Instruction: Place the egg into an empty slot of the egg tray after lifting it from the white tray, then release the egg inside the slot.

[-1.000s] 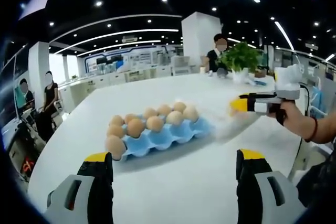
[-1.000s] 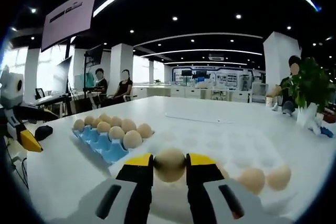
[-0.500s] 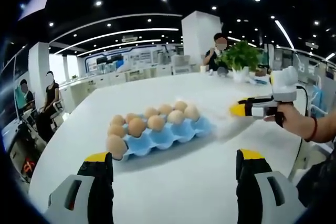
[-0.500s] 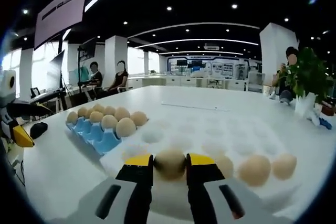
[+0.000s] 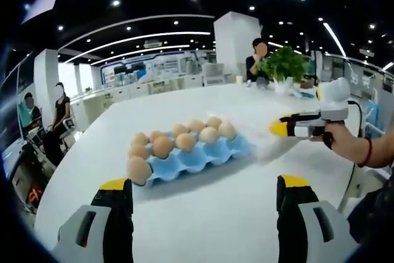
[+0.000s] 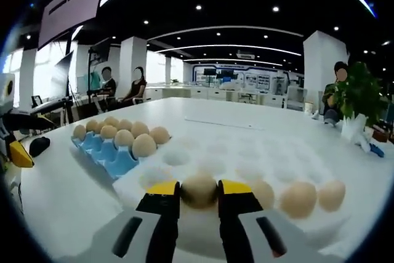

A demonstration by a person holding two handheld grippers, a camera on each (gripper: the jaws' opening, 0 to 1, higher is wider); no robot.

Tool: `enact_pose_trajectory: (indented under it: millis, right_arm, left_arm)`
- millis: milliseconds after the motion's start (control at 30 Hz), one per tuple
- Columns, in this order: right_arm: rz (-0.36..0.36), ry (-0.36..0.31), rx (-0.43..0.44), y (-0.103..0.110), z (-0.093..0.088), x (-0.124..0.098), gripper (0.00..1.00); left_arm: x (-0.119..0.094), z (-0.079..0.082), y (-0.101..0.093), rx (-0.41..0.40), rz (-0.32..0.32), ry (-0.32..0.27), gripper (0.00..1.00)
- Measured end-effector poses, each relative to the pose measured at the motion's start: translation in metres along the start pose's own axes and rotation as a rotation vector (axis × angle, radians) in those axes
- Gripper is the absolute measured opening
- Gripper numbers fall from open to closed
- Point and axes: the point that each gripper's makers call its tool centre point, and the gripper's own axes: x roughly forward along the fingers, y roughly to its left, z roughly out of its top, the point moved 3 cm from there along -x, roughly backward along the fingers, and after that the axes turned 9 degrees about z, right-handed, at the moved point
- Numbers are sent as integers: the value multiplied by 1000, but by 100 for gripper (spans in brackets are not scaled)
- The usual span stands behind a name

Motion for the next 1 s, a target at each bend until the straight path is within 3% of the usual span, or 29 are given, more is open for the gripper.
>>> enact_pose_trajectory:
  millis: [633, 1000]
  right_arm:
    - [67, -99, -18, 9, 28, 0, 25]
    - [219, -136, -19, 41, 43, 14, 25]
  left_arm:
    - [3, -3, -9, -4, -17, 1, 100]
    - [4, -2, -7, -28, -26, -17, 100]
